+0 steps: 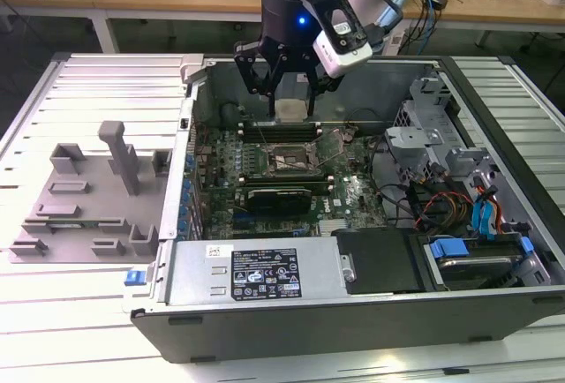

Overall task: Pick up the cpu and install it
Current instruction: 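Pick up the cpu and move it towards the insertion slot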

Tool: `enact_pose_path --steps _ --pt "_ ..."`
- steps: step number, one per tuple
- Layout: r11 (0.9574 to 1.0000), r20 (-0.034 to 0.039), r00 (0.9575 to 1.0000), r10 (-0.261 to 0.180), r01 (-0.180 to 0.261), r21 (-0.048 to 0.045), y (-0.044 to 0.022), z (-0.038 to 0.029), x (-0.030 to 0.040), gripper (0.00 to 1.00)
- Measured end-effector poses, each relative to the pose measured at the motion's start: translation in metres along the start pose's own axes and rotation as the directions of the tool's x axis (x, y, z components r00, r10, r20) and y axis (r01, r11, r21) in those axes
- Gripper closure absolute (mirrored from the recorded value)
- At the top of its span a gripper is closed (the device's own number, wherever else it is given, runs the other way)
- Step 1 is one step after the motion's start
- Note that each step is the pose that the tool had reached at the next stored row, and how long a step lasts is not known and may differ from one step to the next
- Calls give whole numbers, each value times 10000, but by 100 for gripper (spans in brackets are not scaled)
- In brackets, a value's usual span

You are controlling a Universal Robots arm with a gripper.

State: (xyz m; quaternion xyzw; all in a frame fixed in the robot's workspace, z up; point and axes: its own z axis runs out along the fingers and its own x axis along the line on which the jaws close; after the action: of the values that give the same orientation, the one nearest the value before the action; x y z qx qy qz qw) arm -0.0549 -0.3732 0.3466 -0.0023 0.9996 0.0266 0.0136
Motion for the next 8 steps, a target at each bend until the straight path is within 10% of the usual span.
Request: enact_pose_path --steps 8 --pt "10000 1 10000 2 -2 1 -2 81 3 45"
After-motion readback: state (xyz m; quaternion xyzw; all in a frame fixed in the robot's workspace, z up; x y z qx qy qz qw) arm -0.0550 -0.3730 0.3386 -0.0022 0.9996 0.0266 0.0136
